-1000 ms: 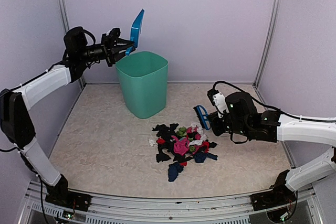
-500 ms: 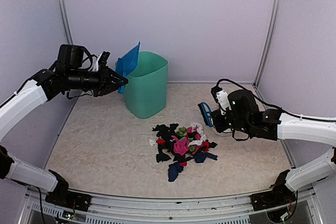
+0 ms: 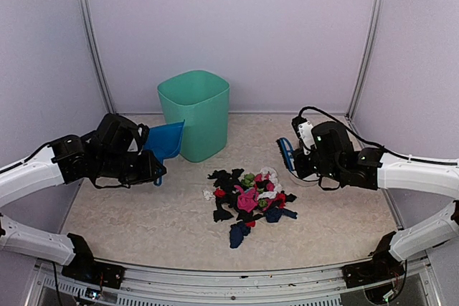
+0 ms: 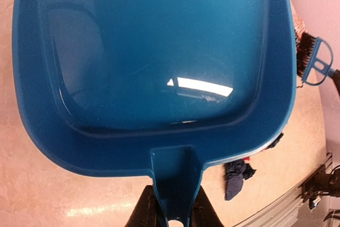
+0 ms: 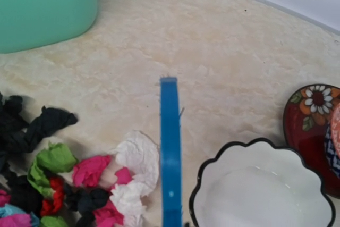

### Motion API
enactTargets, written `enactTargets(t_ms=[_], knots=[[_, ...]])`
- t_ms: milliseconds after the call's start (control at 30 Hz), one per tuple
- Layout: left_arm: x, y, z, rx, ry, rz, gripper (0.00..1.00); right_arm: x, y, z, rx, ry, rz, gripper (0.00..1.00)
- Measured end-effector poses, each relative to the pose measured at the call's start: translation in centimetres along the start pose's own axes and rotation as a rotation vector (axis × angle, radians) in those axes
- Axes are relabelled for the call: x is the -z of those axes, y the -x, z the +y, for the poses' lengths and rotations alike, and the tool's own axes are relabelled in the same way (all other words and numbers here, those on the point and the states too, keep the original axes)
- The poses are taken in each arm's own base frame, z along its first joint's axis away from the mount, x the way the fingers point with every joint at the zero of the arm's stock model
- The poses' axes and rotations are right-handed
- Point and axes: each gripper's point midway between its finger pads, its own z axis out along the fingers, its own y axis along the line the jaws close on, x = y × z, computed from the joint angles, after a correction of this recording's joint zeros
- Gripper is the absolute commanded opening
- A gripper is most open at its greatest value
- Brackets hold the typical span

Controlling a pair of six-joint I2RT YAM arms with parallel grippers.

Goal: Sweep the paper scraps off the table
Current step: Place the dustpan at the center of the board.

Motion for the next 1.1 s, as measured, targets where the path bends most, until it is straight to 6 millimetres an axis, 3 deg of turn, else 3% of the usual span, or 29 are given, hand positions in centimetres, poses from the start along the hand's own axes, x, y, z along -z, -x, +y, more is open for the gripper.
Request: enactTargets(t_ms=[300,767,1100], knots=[[-4.7,-4.8,2.3,-0.053,0.151,0.095,0.0,0.3,0.8,-0.5,-0.039,-0.005,-0.03,0.0],[-11.3,-9.7,4.7,-0.12,0.287,0.268,0.0,1.3,1.7,-1.0,-0.062,-0.007,-0.061,0.0],[-12.5,-10.6,5.0,-0.149,0.309,0.315,0.21,1.5,1.9,-1.1,-0.066,-0.007,-0.069,0.0]])
